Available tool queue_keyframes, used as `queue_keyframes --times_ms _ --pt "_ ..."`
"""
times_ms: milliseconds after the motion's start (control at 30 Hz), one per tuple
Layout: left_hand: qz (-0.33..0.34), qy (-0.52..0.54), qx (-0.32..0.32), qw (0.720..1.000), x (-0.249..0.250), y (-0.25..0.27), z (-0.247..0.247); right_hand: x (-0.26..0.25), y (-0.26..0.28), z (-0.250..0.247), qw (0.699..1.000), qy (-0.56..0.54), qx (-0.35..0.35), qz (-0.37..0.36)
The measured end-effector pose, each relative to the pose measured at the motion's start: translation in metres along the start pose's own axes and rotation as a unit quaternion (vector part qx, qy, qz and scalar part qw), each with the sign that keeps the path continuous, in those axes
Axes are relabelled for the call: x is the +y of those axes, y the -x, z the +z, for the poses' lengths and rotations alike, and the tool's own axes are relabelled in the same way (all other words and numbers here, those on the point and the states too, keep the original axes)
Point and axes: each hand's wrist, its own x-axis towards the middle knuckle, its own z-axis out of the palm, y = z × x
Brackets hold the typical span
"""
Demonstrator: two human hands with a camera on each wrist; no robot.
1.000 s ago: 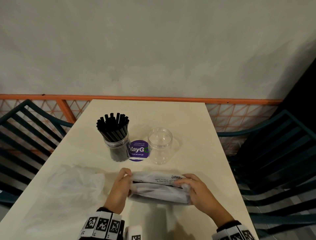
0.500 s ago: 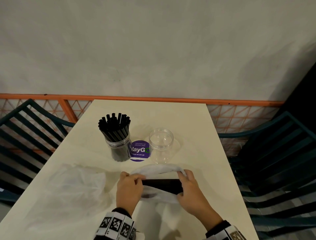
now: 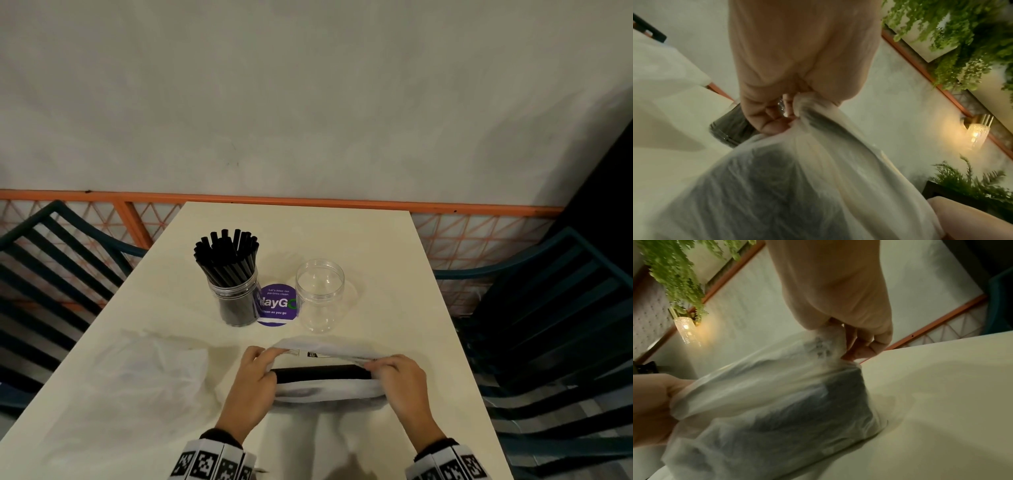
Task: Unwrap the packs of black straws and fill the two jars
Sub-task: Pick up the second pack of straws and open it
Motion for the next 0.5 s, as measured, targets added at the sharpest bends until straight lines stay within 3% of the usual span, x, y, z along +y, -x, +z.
queue_keyframes --times_ms 67,133,200,267,367,500 --pt "0.025 -0.017 0.001 1.000 0.001 0.001 -0.002 0.000 -0.002 -0.003 0.988 0.145 -0.025 -0.043" --pt "0.044 -0.030 0.007 0.999 0.004 0.000 -0.005 -0.007 0.003 -0.007 0.961 0.246 0.007 -0.129" --pt "0.062 -0.040 0.011 0.997 0.009 -0.001 -0.008 -0.022 0.009 -0.008 0.948 0.219 0.031 -0.231" --pt "0.084 -0.045 0.014 0.995 0.018 -0.001 -0.009 -0.042 0.014 -0.003 0.940 0.159 -0.039 -0.298" --pt "0.150 -0.055 0.013 0.987 0.040 0.005 -0.010 -0.063 0.017 0.016 0.914 0.148 -0.169 -0.338" --pt "0.231 -0.074 -0.023 0.970 0.057 0.014 -0.008 -0.078 0.018 0.024 0.899 0.170 -0.217 -0.339"
